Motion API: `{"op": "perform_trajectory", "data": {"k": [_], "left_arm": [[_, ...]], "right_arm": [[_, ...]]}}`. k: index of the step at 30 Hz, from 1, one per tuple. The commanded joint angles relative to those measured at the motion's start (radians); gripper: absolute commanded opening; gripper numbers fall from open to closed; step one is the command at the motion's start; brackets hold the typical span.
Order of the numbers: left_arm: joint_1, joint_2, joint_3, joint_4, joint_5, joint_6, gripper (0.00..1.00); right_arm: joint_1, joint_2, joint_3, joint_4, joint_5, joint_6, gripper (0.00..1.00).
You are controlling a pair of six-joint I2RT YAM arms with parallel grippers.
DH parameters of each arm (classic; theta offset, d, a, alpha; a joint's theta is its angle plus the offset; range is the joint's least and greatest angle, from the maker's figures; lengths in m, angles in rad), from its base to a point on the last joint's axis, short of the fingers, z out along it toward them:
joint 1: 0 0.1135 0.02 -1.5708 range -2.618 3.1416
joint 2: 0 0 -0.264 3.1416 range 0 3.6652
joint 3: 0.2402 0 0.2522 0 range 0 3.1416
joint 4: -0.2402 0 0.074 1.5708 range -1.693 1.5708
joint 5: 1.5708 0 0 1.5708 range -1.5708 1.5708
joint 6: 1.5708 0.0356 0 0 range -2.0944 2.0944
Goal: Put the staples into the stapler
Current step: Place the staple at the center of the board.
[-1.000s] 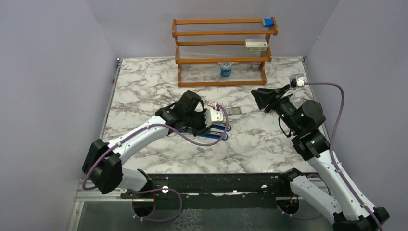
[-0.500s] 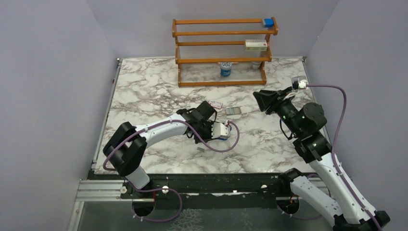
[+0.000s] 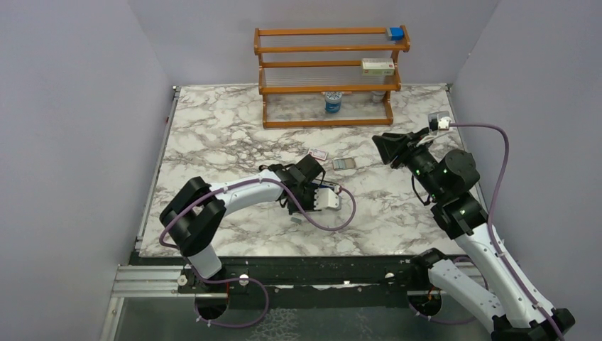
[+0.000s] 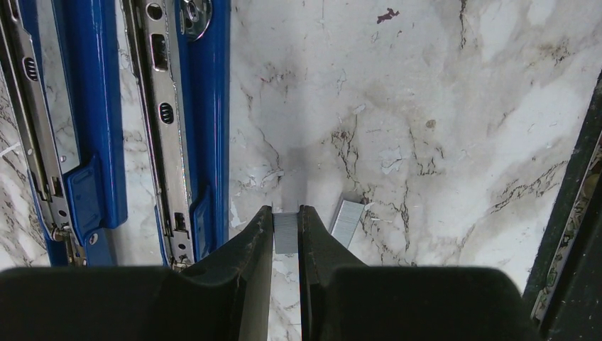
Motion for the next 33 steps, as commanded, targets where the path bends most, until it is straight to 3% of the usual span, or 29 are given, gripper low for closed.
{"op": "perform_trajectory", "data": {"k": [1,11,24,33], "left_arm": [[-0.012,0.015,0.0,0.001,-0.033,0.025,0.02],[-0.031,0.074,-0.006,0.004,-0.059,0.011,0.1],[-0.03,0.055,0.046,0.003,-0.066,-0.001,0.33],[-0.028,-0.036,0.114,0.01,-0.031,-0.008,0.35]], "right_arm": [[-0.004,-0.001,-0.011,-0.003,0.016,0.0,0.4],[-0.004,-0.003,-0.011,-0.017,0.02,-0.003,0.4],[-0.004,-0.012,-0.003,0.024,-0.033,0.011,0.41],[-0.004,-0.004,-0.001,-0.002,0.018,0.017,0.41]]}}
